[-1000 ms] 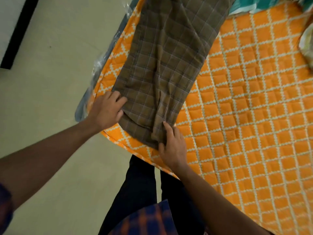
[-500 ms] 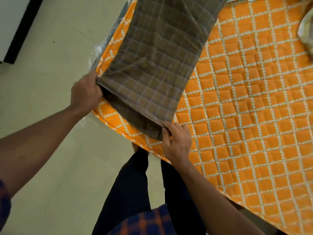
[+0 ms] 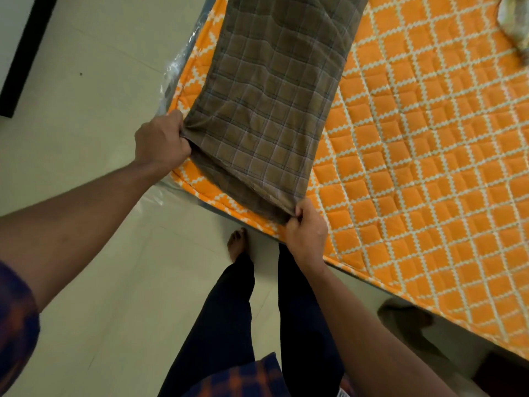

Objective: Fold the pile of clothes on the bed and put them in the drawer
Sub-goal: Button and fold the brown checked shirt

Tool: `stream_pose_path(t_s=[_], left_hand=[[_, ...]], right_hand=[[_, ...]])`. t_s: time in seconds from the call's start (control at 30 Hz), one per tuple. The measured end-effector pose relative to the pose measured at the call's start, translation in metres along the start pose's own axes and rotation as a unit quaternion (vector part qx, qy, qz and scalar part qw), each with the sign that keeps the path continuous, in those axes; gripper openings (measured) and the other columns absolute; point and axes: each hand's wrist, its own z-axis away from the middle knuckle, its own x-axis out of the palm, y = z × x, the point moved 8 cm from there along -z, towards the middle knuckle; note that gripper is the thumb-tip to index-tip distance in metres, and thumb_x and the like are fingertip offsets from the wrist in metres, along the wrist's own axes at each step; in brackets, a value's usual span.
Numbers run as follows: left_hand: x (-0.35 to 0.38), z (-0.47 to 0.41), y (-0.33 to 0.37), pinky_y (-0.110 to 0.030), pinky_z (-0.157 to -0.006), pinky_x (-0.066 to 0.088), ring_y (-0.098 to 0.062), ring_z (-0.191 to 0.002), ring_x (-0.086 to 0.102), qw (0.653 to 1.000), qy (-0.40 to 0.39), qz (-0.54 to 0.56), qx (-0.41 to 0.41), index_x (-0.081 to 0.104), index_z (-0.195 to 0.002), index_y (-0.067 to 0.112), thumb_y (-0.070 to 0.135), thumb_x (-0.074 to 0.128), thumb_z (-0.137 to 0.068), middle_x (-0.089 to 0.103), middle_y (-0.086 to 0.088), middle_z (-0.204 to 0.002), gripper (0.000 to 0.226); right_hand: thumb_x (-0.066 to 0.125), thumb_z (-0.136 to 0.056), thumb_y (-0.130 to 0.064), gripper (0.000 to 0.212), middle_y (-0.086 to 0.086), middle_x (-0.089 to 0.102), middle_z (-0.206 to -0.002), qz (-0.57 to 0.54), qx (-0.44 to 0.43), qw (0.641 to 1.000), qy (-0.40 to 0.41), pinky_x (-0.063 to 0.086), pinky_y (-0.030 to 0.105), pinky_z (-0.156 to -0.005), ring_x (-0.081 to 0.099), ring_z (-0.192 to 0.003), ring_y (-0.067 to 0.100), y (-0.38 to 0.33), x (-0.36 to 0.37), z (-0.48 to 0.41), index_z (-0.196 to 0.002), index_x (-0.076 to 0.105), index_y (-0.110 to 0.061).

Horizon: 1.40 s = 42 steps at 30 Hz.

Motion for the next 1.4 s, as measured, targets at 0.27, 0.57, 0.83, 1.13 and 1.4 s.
stream_pose_path(t_s=[0.27, 0.57, 0.83, 1.13, 1.4], left_hand=[[0.006, 0.048, -0.024, -0.042, -0.058, 0.041, -0.049, -0.067, 0.058, 0.999, 0.021, -0.033, 0.022, 0.051, -0.098, 0.011, 0.008, 0.053, -0.081, 0.06, -0.025, -0.078, 0.018], [0.004, 0.063, -0.025, -0.043, -0.069, 0.038, -0.036, -0.09, 0.047, 0.973, -0.028, -0.197, 0.119, 0.048, -0.119, 0.009, 0.026, 0.074, -0.065, 0.049, -0.018, -0.105, 0.063], [-0.007, 0.052, 0.039, -0.061, -0.12, 0.014, -0.028, -0.154, -0.003, 0.939, -0.075, -0.14, 0.306, 0.035, -0.152, 0.022, 0.036, 0.062, -0.053, 0.013, -0.014, -0.165, 0.103], [0.037, -0.09, 0.148, -0.067, -0.117, 0.006, -0.034, -0.154, 0.003, 1.0, 0.014, 0.025, 0.005, 0.01, -0.159, 0.035, 0.058, 0.033, -0.097, 0.008, -0.006, -0.168, 0.07], [0.052, -0.117, 0.103, -0.065, -0.119, 0.002, -0.032, -0.154, 0.006, 0.985, 0.109, 0.002, -0.134, 0.015, -0.16, 0.023, 0.051, 0.021, -0.106, 0.013, -0.008, -0.168, 0.062]], right_hand=[[0.043, -0.087, -0.01, 0.052, 0.005, 0.056, -0.063, -0.058, 0.044, 0.996, 0.041, 0.034, 0.04, -0.05, 0.047, -0.052, 0.024, 0.008, 0.003, 0.02, -0.133, 0.053, -0.033], [0.056, -0.094, -0.017, 0.077, 0.0, 0.05, -0.065, 0.209, -0.04, 0.97, -0.115, 0.023, 0.032, -0.048, 0.039, -0.049, 0.023, 0.02, 0.027, 0.06, -0.162, 0.022, -0.028], [0.055, -0.093, -0.043, 0.026, -0.006, 0.062, -0.07, 0.162, -0.191, 0.966, -0.058, 0.038, 0.03, -0.053, 0.061, -0.066, 0.02, -0.026, 0.0, 0.019, -0.089, 0.071, -0.022], [0.053, -0.102, -0.034, 0.041, 0.007, 0.053, -0.149, 0.153, -0.407, 0.899, 0.055, 0.033, 0.045, -0.117, 0.044, -0.14, 0.031, -0.17, -0.002, -0.216, -0.138, 0.061, -0.018], [0.023, -0.102, -0.065, 0.065, 0.01, 0.032, -0.163, 0.412, -0.294, 0.861, -0.044, 0.019, 0.056, -0.118, 0.03, -0.149, 0.033, -0.214, -0.039, -0.471, -0.159, 0.025, -0.033]])
